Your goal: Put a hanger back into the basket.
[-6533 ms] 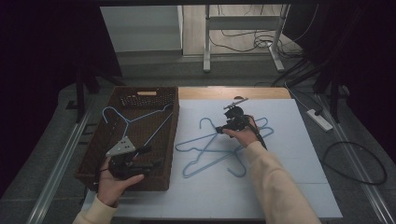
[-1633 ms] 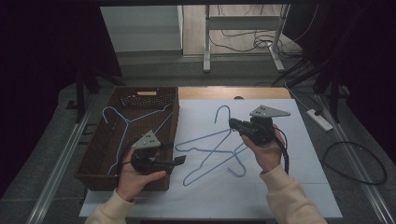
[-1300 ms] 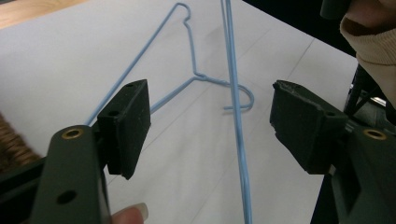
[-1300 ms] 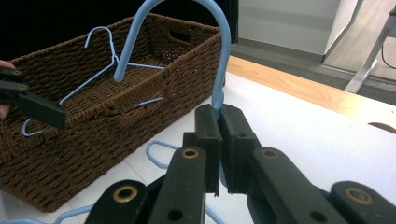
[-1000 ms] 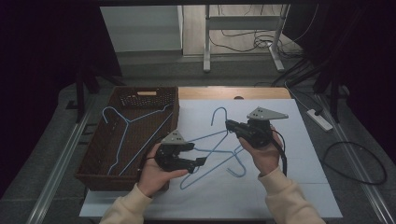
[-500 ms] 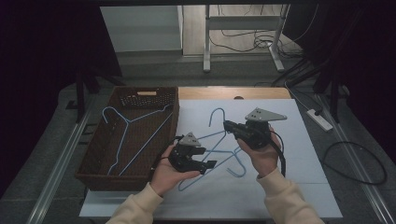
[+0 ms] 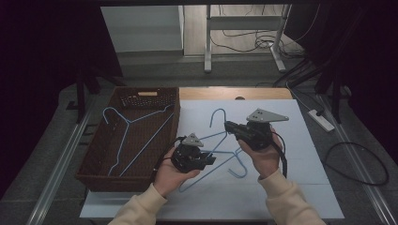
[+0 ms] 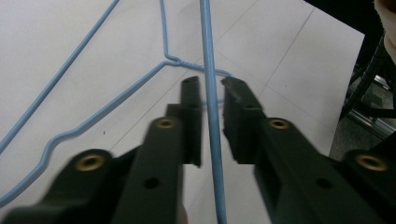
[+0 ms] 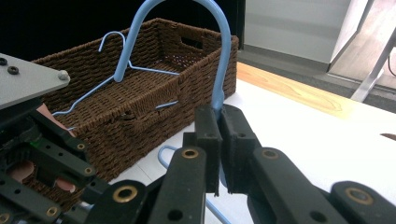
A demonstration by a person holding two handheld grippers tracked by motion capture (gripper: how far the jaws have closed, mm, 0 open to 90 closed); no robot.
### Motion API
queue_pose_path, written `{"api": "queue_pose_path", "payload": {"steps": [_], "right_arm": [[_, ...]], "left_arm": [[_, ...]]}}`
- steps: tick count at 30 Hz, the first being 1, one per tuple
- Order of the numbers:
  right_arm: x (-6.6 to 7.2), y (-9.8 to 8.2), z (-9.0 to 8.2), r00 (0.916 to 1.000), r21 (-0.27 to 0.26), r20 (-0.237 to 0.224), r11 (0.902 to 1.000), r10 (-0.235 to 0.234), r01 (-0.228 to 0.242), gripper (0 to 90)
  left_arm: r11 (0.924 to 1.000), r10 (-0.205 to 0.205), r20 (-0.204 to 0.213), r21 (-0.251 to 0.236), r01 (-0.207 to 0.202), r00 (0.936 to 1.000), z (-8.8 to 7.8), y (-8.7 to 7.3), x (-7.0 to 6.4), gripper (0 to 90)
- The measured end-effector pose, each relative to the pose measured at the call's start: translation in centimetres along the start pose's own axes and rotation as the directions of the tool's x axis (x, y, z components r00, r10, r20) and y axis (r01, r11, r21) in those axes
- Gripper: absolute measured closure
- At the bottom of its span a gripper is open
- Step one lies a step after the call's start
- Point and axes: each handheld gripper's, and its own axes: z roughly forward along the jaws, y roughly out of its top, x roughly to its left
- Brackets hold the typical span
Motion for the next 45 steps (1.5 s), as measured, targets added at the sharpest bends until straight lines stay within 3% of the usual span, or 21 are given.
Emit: {"api": "queue_pose_path", "payload": {"steps": [4,14,17,23,24,31,39,45], "right_arm": [[-0.1,0.0,-0.1,1.0,-0.002,-0.002,1.0,0.007,-0.007,87.0],[-0.4,0.1,-0.8,0.9997,-0.036,-0.02,0.9992,0.016,-0.017,84.8],[-0.5,0.1,-1.2,0.9993,-0.049,-0.031,0.9986,0.021,-0.022,75.7],[-1.2,-0.7,-2.6,0.999,-0.061,-0.042,0.9979,0.018,-0.02,48.6],[-1.2,-0.7,-2.6,0.999,-0.061,-0.042,0.9979,0.018,-0.02,48.6],[-2.5,-3.3,-4.7,0.9998,-0.053,-0.005,0.9984,0.021,-0.021,38.8],[-4.5,-6.7,-6.3,0.9983,-0.026,0.043,0.9989,0.039,-0.038,34.6],[-5.1,-7.8,-6.5,0.9973,-0.025,0.059,0.9988,0.043,-0.042,34.0]], "left_arm": [[0.9999,-0.005,-0.015,-0.012,0.005,0.9999,-0.1,0.0,0.0,85.0],[0.9974,-0.011,-0.017,-0.072,0.01,0.9998,-1.0,0.1,-0.2,86.0],[0.9957,-0.015,-0.017,-0.092,0.014,0.9997,-1.4,0.2,-0.2,86.1],[0.9926,-0.03,-0.011,-0.118,0.028,0.9995,-2.2,0.2,0.0,86.1],[0.9926,-0.03,-0.011,-0.118,0.028,0.9995,-2.2,0.2,0.0,86.1],[0.9872,-0.034,-0.013,-0.157,0.032,0.9993,-3.6,0.4,0.2,86.1],[0.9804,-0.04,-0.024,-0.194,0.034,0.9989,-5.3,0.5,0.7,86.1],[0.9743,-0.042,-0.032,-0.223,0.034,0.9986,-6.6,0.4,1.3,86.1]]}}
